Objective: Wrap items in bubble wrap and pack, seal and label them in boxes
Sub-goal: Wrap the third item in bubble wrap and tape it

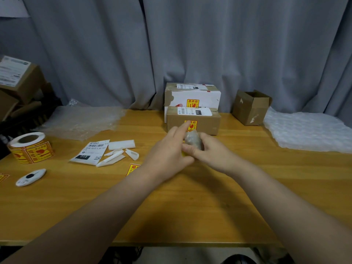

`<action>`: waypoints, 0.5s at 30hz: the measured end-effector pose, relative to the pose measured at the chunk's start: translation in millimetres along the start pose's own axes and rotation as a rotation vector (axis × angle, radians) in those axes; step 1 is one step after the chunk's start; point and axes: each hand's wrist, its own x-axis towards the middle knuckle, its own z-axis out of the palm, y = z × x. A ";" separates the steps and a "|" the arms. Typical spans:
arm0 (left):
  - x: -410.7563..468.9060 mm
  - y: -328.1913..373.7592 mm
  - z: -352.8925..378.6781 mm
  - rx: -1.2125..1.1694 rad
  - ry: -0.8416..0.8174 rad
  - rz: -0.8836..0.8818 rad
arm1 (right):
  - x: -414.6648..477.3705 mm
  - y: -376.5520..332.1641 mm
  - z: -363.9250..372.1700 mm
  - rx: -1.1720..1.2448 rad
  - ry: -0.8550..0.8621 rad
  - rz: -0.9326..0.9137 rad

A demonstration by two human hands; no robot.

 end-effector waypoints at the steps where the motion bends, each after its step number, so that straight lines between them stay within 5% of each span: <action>1: -1.8 0.2 -0.8 0.012 -0.035 0.026 | 0.3 2.5 1.3 0.022 0.037 -0.003; 5: -2.0 -7.1 -2.1 -0.100 -0.077 -0.075 | 2.0 4.6 2.3 0.016 0.233 -0.021; 10: 8.4 -11.9 -6.5 0.065 -0.074 -0.150 | 5.3 2.3 3.3 -0.044 0.350 -0.098; 15: 15.9 -9.0 -3.6 0.086 -0.074 -0.120 | 0.5 1.9 8.1 0.101 0.162 -0.042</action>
